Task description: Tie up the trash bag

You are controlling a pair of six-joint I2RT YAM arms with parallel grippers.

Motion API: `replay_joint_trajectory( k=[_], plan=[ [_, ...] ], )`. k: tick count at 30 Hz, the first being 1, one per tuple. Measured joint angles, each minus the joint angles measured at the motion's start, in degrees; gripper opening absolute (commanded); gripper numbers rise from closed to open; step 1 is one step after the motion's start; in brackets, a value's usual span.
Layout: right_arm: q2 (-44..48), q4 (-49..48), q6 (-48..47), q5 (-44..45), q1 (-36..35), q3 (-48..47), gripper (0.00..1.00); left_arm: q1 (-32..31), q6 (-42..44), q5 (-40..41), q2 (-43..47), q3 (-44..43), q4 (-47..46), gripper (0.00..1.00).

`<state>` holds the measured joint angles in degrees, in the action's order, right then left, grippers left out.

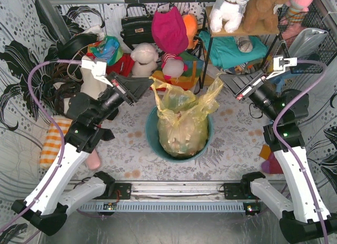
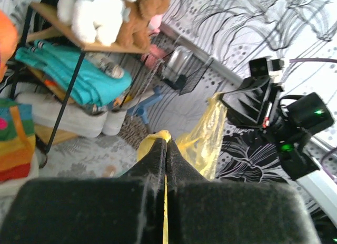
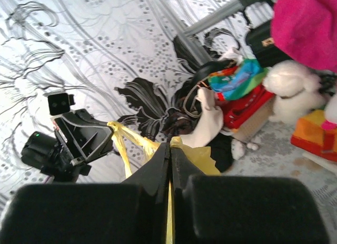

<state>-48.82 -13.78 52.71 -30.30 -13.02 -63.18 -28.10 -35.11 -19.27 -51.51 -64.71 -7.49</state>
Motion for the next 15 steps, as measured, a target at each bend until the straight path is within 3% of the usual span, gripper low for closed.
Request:
replay_joint_trajectory(
  k=[15],
  plan=[
    [-6.91,8.70,-3.76,9.20,0.00,1.49,0.00,0.00,4.31,2.45,-8.57,-1.27,2.82,0.00]
  ],
)
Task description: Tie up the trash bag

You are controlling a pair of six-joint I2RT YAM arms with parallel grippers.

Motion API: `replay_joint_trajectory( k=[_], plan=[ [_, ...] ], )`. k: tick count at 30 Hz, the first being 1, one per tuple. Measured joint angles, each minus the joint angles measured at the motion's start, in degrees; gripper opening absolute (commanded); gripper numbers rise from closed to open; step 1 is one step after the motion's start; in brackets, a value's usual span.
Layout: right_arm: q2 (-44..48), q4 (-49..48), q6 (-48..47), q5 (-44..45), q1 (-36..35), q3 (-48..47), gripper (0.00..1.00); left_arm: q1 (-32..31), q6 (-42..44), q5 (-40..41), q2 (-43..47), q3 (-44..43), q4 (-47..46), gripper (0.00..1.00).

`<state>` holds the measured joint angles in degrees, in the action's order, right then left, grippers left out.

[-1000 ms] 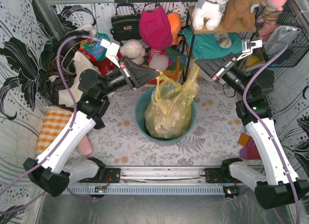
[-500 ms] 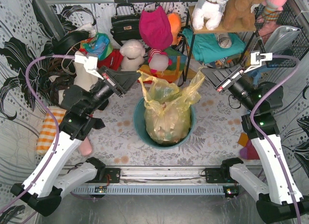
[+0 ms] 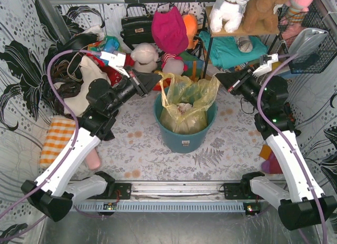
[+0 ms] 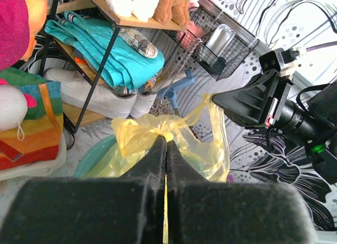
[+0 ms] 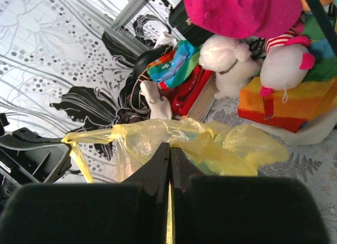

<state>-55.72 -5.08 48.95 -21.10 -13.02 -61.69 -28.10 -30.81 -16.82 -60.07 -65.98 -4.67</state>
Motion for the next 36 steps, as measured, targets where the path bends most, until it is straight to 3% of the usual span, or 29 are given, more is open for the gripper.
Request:
replay_joint_trajectory(
  k=[5,14,23,31,32,34,36],
  plan=[
    [-5.05,-3.19,-0.22,1.70,0.00,-0.02,0.00,0.00,1.16,1.05,-6.97,-1.95,-3.17,0.00],
    [-17.29,-11.61,0.37,0.17,0.02,-4.85,0.00,0.13,3.21,2.21,-22.16,-13.25,-3.89,0.00],
    [-13.92,-23.65,6.43,-7.72,0.00,-6.56,0.00,0.61,-1.97,-8.07,-16.28,-13.75,-16.31,0.00],
    [-4.50,-21.94,8.48,-11.34,0.00,-2.43,0.00,0.55,-6.88,-12.68,-2.73,-2.54,-22.14,0.00],
    [-3.58,-21.09,8.46,-11.52,0.00,-1.97,0.00,0.55,-6.93,-12.66,-1.42,-1.42,-21.27,0.02],
    [-1.77,-18.36,8.22,-11.67,0.00,-1.51,0.00,0.55,-6.91,-12.44,0.87,0.35,-19.10,0.20],
    [-0.09,-15.39,7.41,-11.69,0.00,-1.49,0.13,0.55,-6.86,-12.13,2.71,1.18,-16.26,0.38]
  ],
)
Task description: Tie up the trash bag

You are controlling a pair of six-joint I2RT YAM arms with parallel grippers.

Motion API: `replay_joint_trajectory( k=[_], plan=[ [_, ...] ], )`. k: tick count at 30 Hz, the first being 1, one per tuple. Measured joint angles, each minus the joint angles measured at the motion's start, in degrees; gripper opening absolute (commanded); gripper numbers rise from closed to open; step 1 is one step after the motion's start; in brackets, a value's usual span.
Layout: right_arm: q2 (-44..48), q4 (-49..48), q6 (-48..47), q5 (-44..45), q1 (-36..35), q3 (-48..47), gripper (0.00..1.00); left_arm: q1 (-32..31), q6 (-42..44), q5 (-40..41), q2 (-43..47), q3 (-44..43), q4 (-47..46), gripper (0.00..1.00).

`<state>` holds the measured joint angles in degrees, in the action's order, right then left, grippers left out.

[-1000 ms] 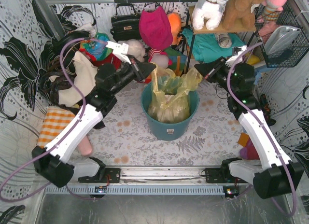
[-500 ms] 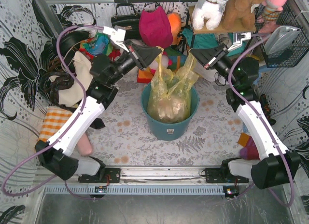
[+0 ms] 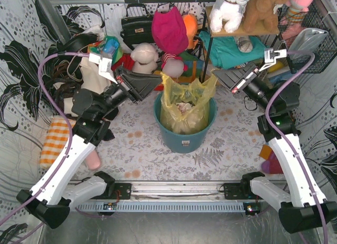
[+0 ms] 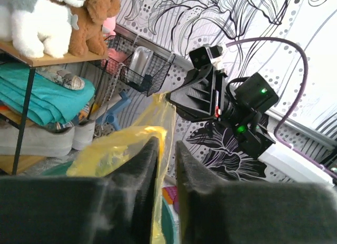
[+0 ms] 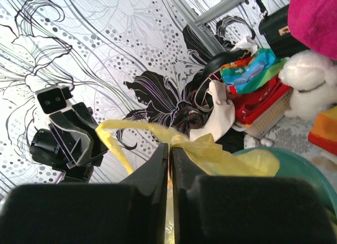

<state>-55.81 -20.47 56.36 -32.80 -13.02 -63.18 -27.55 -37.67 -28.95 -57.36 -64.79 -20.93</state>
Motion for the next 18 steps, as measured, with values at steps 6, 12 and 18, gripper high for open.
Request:
replay_joint_trajectory(
  k=[6,12,18],
  plan=[
    [3.74,9.38,-3.28,-0.02,0.00,-0.39,0.47,0.00,-0.02,-1.77,0.76,-0.09,5.92,0.65],
    [4.09,19.06,-7.30,-0.46,0.00,-1.64,0.55,0.00,-0.92,-3.82,0.35,2.10,8.59,0.68],
    [4.24,22.16,-8.26,-1.97,0.00,-1.11,0.55,-0.46,-2.45,-7.17,0.15,4.20,8.57,0.67]
  ],
)
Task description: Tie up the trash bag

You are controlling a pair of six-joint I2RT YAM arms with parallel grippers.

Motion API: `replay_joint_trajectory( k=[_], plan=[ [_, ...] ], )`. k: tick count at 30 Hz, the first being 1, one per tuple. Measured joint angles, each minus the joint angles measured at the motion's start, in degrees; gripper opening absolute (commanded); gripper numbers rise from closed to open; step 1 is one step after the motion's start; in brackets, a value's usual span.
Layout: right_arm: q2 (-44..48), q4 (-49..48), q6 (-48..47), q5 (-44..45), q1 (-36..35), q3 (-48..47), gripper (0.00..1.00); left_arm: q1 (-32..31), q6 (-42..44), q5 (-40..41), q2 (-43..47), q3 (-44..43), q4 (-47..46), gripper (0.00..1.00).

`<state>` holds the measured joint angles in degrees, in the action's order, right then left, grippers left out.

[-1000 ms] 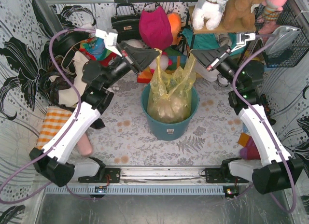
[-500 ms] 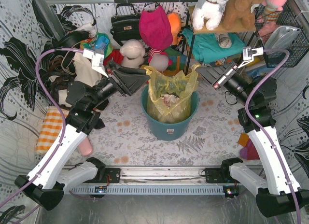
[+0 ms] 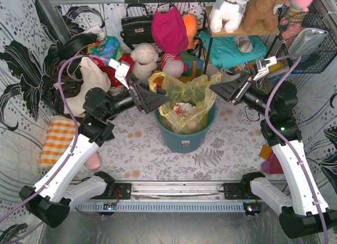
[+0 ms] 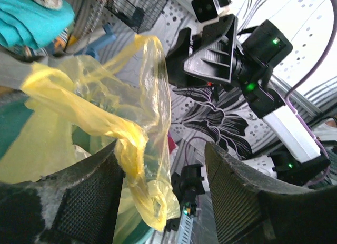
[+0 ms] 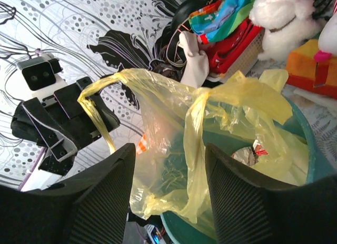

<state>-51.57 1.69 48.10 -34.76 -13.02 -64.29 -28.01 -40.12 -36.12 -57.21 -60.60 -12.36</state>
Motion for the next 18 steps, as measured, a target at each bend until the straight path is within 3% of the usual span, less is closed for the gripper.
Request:
replay_joint_trajectory(
  k=[6,11,18],
  plan=[
    [-0.02,-1.49,0.48,-1.97,0.00,2.01,0.49,-1.11,-1.66,-1.75,1.62,2.71,-0.02,0.66],
    [-0.68,-4.98,2.05,-4.04,0.00,3.91,0.51,-1.60,-2.56,-2.29,3.98,3.50,-0.24,0.64],
    [-1.11,-7.41,2.19,-4.70,0.00,4.33,0.49,-2.89,-2.97,-2.34,0.87,3.50,-0.79,0.41]
  ],
)
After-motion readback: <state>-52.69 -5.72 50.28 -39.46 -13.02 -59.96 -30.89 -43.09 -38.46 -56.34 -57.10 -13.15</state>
